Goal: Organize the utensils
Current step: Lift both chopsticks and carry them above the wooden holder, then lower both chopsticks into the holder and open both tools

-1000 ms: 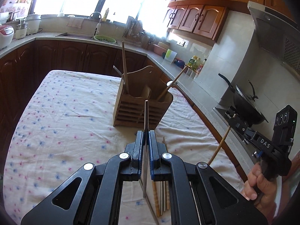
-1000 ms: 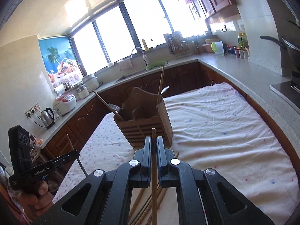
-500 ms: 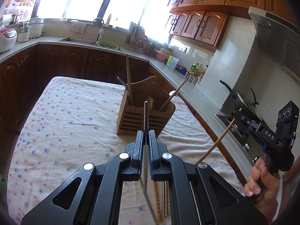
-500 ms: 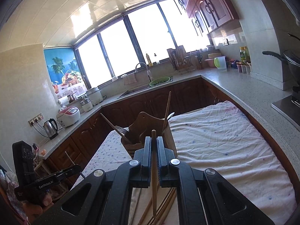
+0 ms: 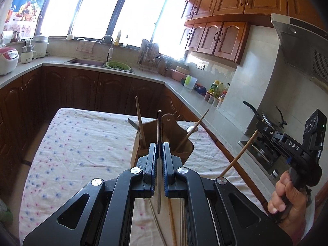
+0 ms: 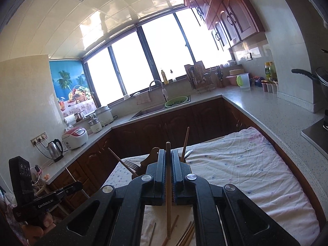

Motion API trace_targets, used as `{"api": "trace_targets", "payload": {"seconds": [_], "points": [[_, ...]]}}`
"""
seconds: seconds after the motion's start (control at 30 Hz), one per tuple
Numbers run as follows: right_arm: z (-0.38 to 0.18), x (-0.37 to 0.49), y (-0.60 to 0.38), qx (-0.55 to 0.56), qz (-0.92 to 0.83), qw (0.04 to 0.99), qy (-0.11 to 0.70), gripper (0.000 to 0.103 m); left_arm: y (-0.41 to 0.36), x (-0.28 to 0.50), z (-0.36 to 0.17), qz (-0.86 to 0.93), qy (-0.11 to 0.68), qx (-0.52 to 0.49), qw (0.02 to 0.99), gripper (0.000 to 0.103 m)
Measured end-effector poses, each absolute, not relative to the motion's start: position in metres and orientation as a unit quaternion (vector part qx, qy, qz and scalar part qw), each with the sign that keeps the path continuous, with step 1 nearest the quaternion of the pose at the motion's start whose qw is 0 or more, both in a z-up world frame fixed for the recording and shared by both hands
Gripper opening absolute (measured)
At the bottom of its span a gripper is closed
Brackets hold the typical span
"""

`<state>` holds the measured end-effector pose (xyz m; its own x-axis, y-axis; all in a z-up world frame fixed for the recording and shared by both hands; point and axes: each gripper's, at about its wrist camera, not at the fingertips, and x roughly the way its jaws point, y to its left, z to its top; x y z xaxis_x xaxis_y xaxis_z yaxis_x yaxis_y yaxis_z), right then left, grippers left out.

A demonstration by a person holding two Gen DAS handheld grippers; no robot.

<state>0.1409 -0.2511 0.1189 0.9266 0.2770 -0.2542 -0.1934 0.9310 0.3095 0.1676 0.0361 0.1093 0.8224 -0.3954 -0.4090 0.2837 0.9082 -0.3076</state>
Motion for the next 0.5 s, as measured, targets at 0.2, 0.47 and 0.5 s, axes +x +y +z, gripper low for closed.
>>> {"api": "trace_targets", "payload": {"seconds": [0.2, 0.47, 0.5], "points": [[0.139, 0.163, -0.254, 0.151, 0.120, 0.974, 0.121, 0.005, 0.036, 0.188, 0.135, -0.168, 0.203, -0.120, 0.957, 0.005], [0.167, 0.201, -0.256, 0.162, 0.102, 0.979, 0.071, 0.005, 0.029, 0.227, 0.165, -0.146, 0.150, -0.126, 0.970, 0.005], [0.168, 0.206, -0.256, 0.163, 0.099, 0.979, 0.069, 0.005, 0.027, 0.233, 0.165, -0.142, 0.147, -0.126, 0.971, 0.005]]}}
